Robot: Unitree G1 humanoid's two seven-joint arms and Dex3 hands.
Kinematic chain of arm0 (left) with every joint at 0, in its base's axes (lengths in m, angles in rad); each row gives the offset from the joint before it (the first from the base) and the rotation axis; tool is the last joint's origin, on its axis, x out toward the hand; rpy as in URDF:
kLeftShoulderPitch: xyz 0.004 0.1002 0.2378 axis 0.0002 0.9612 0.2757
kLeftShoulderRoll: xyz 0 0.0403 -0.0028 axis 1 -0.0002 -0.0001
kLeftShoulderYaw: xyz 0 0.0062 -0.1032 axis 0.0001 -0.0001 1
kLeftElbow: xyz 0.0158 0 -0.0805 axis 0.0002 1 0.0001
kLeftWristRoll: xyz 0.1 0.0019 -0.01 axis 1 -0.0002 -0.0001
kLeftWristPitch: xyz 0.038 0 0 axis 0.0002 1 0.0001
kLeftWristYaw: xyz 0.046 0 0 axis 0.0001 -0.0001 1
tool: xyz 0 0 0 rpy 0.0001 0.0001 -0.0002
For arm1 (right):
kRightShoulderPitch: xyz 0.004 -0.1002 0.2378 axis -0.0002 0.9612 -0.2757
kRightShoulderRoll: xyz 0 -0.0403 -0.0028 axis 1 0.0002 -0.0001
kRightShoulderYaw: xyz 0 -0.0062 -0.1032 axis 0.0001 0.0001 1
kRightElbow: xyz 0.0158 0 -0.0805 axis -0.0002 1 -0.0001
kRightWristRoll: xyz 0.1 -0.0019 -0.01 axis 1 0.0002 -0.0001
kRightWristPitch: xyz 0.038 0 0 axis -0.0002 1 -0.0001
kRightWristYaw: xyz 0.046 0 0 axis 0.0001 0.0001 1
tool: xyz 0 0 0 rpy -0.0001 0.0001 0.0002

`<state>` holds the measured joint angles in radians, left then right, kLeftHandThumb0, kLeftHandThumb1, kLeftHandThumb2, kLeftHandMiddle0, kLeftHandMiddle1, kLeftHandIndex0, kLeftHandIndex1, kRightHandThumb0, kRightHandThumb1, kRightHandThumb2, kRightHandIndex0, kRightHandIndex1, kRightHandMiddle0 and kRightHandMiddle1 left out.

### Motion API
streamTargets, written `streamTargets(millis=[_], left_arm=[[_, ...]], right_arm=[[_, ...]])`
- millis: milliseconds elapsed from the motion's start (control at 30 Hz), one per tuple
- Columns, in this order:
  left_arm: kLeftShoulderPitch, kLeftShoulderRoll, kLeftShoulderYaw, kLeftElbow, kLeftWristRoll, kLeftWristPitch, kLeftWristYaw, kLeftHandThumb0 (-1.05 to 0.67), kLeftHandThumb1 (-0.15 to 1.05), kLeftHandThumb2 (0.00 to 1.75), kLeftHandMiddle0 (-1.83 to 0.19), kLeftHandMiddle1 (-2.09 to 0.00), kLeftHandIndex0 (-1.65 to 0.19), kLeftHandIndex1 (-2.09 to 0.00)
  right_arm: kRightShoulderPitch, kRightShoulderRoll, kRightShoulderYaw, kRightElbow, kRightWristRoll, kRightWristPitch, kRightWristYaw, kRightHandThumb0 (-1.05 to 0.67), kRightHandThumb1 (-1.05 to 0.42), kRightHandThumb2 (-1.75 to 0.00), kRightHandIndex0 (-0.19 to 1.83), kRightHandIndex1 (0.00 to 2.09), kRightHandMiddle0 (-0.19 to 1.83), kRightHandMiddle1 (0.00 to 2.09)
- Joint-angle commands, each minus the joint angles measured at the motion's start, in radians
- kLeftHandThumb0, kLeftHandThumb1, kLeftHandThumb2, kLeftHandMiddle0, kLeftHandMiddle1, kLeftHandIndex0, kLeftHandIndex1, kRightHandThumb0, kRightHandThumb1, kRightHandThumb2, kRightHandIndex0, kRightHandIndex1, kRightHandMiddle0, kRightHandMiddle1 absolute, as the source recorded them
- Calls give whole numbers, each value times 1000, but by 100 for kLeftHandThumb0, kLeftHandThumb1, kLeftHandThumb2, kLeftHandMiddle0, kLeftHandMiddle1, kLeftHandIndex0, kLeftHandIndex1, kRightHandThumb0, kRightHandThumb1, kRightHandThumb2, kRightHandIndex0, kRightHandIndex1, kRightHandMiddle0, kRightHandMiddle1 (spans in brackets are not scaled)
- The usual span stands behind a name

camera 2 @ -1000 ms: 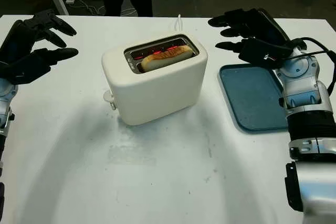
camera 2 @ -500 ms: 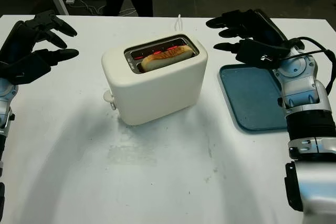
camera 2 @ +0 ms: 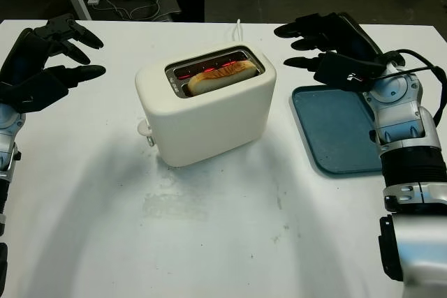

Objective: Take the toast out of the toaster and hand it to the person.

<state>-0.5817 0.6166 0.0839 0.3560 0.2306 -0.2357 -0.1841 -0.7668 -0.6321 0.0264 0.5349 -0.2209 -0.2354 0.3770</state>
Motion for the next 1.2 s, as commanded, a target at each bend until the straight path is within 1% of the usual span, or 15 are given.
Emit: streamTargets(millis=[0,367,500,600,933,1033,1167], left_arm=[[-3,3,3,-7,-7,4,1,-92,92,9,-48,-131,-40,-119],[-5,5,1,-14,-5,8,-2,-92,92,8,-48,-130,-40,-119],[-5,1,4,-15,-13,8,-4,-90,92,7,-48,-131,-40,-119],[-5,2,4,-9,-11,1,1,-90,92,7,-48,-132,-40,-119],[-7,8,0,-8,-5,-3,-3,-92,92,10,-47,-131,-39,-120],[-7,4,2,-11,-7,7,-3,-92,92,10,-48,-131,-39,-120],[-8,4,2,-4,-5,-2,3,-91,92,9,-48,-131,-40,-119]], right_arm=[[-7,0,1,-15,1,3,-1,-34,-92,-1,80,1,74,0],[-3,-4,2,-32,-3,23,5,-33,-92,-1,79,0,73,0],[-5,-4,0,-12,0,-4,-1,-34,-92,-1,80,1,73,1],[-6,-5,3,-16,-5,7,-1,-35,-92,-1,80,1,73,0],[-7,-7,0,-10,4,-1,7,-31,-92,-1,80,1,73,0],[-11,-9,3,3,2,-19,8,-34,-92,-1,80,1,74,0],[-14,-10,5,5,-2,-17,6,-35,-92,-1,80,1,74,0]])
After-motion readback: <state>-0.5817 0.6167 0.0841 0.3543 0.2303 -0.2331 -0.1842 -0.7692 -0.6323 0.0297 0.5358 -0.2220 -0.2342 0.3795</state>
